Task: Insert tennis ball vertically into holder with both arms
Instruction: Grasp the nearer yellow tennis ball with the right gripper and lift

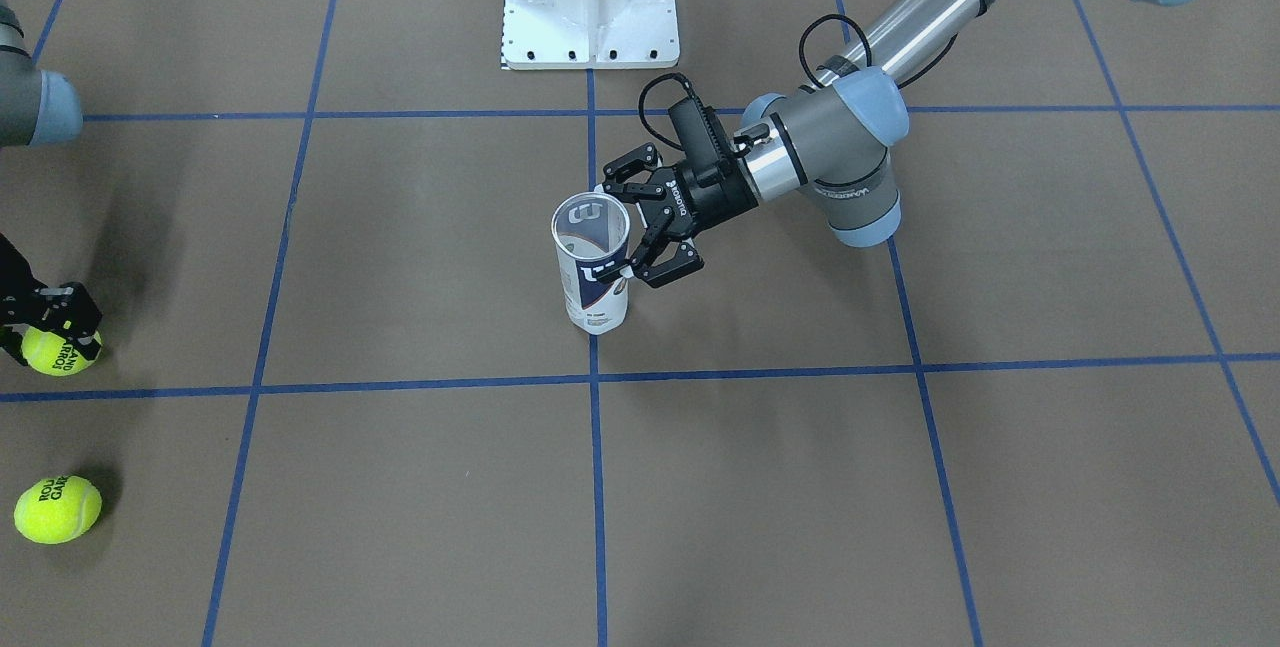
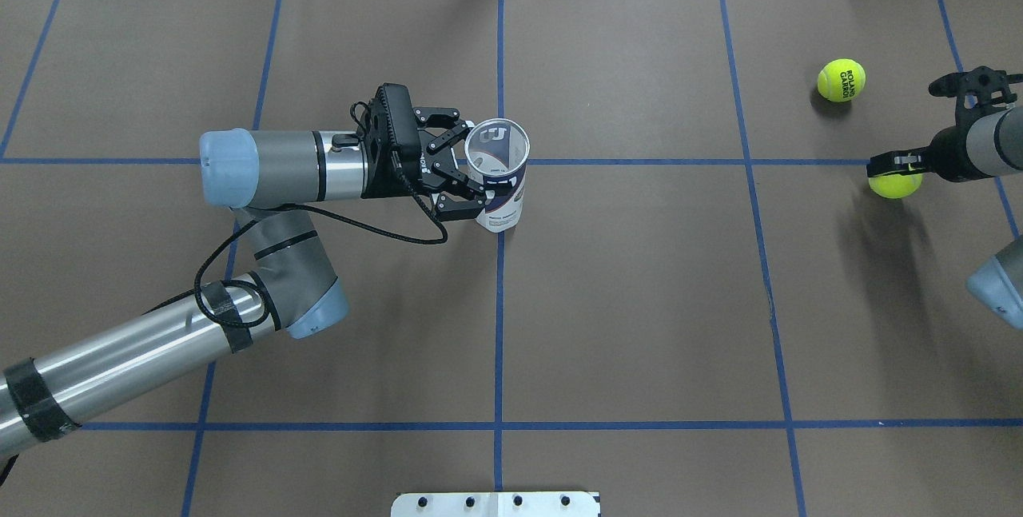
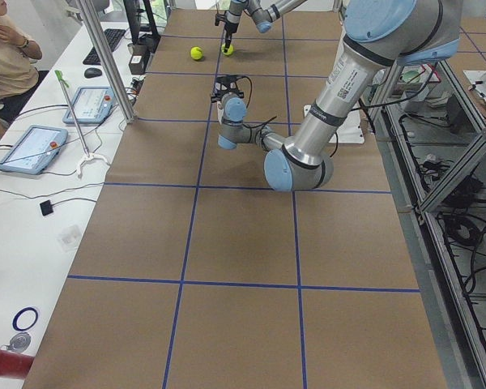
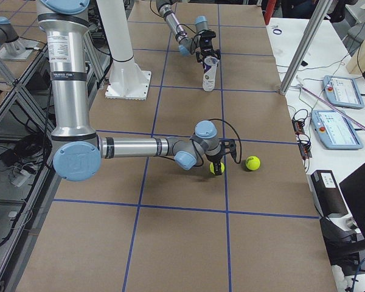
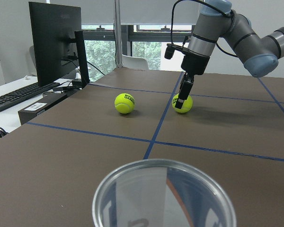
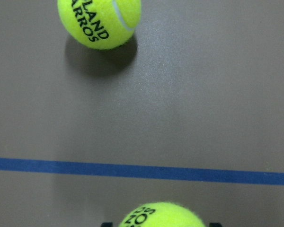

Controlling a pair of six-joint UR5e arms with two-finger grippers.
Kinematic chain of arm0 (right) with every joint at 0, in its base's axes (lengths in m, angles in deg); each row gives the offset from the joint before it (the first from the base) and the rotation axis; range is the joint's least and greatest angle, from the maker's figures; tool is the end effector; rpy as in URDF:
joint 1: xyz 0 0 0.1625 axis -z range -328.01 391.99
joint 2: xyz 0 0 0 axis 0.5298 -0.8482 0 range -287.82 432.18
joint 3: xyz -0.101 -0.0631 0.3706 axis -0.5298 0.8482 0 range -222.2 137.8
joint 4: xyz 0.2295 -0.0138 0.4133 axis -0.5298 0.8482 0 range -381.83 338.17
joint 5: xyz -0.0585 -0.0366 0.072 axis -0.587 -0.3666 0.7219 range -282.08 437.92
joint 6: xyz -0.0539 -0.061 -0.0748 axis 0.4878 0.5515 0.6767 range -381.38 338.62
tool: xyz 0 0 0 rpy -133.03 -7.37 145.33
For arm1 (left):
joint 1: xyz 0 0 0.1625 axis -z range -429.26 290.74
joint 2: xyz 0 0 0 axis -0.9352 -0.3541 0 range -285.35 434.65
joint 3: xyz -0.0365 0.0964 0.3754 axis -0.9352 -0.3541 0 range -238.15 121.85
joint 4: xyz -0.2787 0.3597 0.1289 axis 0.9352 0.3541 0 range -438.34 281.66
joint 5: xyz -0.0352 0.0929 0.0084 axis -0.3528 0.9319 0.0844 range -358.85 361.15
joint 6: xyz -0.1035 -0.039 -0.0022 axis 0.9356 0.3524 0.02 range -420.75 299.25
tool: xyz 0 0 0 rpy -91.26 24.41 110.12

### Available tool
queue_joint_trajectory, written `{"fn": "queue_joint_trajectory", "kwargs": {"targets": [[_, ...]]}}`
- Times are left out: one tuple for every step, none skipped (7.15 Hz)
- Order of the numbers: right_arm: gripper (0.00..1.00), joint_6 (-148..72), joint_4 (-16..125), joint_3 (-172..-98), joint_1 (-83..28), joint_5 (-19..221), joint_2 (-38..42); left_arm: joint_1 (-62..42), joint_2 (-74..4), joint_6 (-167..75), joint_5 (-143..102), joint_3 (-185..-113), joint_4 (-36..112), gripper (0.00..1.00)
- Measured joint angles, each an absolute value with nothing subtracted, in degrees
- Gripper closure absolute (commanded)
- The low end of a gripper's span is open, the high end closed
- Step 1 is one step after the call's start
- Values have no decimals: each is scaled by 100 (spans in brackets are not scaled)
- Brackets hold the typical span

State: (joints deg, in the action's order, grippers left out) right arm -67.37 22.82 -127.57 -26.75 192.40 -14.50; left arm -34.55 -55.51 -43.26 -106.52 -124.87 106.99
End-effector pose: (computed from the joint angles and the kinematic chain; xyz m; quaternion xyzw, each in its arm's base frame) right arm -0.2458 -0.5735 0.5645 0.1635 -0.3823 0.0373 0.9087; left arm 0.5558 -0.5063 0.1961 0.6095 0.5555 0.2992 0.4800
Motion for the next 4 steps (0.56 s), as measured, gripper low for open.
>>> {"fn": "queue_joint_trajectory", "kwargs": {"targets": [[100,-7080,2311,-12877,-2668,19262,-1204,-3455,-5551,-4326,-10652,-12491,10701,17],[100,-7680,2326,-12953,-2617,19275,-835,-3455,-5551,-4326,-10652,-12493,10704,17],[100,-8374,2332,-12995,-2487,19248,-408,-3455,-5551,-4326,-10652,-12494,10710,17],[100,-9106,2338,-13057,-2314,19136,11,-3455,-5550,-4326,-10652,-12494,10716,17]]}}
